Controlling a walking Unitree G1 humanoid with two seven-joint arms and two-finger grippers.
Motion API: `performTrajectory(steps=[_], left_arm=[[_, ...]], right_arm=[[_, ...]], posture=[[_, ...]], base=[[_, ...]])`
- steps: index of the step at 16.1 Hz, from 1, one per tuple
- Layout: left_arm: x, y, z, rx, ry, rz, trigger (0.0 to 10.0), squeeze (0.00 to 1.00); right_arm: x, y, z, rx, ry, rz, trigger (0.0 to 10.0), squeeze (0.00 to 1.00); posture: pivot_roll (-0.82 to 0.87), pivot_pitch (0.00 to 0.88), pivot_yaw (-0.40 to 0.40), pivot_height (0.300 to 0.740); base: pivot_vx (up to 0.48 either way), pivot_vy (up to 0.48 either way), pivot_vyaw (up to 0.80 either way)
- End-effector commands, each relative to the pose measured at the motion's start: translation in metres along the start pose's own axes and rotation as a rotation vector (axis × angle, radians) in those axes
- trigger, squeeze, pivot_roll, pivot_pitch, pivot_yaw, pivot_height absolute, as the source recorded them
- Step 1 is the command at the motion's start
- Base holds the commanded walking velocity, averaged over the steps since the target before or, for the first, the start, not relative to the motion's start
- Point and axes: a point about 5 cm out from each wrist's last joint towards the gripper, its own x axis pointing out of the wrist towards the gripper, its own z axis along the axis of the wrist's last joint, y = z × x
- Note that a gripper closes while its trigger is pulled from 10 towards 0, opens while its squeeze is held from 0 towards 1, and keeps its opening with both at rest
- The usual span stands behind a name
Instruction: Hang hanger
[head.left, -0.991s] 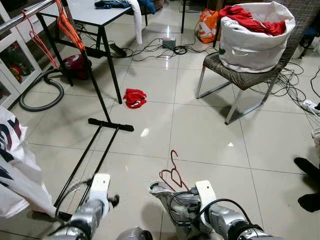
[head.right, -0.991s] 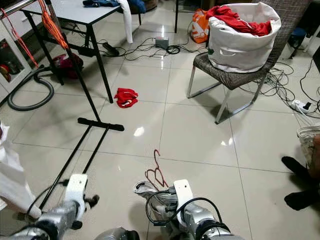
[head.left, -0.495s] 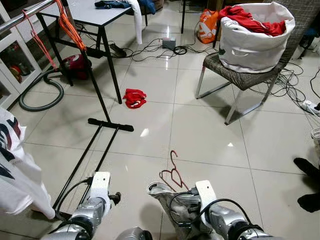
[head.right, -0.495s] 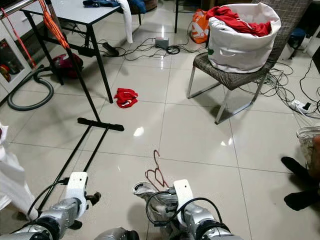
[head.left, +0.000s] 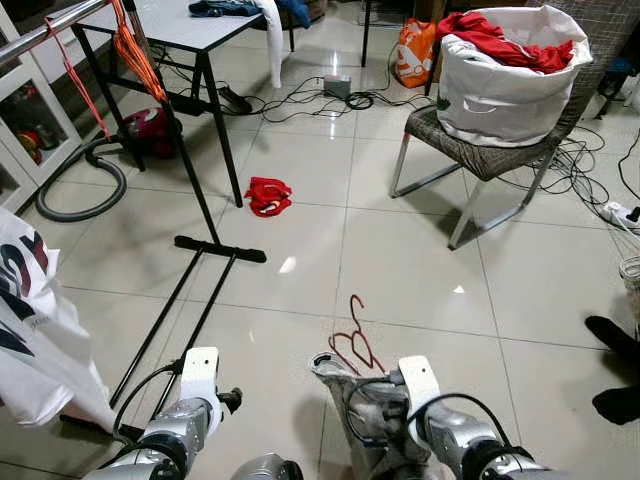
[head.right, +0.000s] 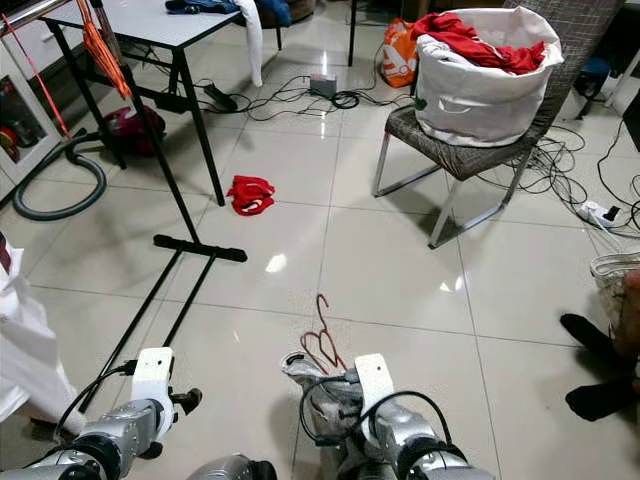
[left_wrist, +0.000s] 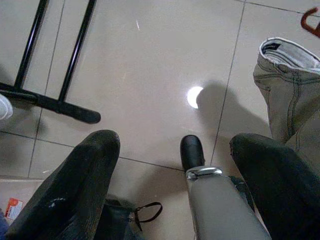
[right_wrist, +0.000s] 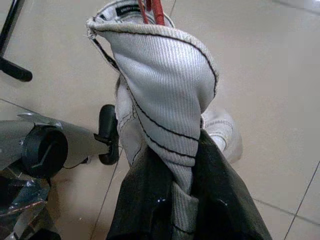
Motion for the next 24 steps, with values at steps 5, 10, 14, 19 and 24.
performTrajectory(steps=[5, 10, 14, 19, 24], left_arm=[[-0.001, 0.006, 0.004, 0.000, -0.013, 0.020, 10.0, 0.00], [-0.001, 0.004, 0.001, 0.004, -0.010, 0.013, 10.0, 0.00], [-0.001, 0.008, -0.001, -0.002, -0.006, 0.020, 10.0, 0.00], [-0.001, 0.010, -0.005, -0.012, 0.001, 0.025, 10.0, 0.00], [-0.002, 0.014, -0.006, -0.010, 0.006, 0.031, 10.0, 0.00]], right_arm=[[-0.001, -0.005, 0.009, -0.011, -0.031, -0.022, 10.0, 0.00], [-0.001, -0.007, 0.002, -0.008, -0.017, -0.032, 10.0, 0.00], [-0.001, -0.005, -0.003, -0.048, -0.004, -0.031, 10.0, 0.00], [-0.001, -0.006, -0.006, -0.032, 0.003, -0.031, 10.0, 0.00], [-0.001, -0.005, -0.008, -0.016, 0.009, -0.035, 10.0, 0.00]], posture=[[-0.03, 0.000, 0.030, 0.740], [-0.03, 0.000, 0.032, 0.740], [-0.02, 0.000, 0.032, 0.740], [-0.02, 0.000, 0.026, 0.740], [-0.01, 0.000, 0.027, 0.740]], base=[[0.000, 0.000, 0.00], [0.000, 0.000, 0.00], [0.000, 0.000, 0.00], [0.000, 0.000, 0.00], [0.000, 0.000, 0.00]])
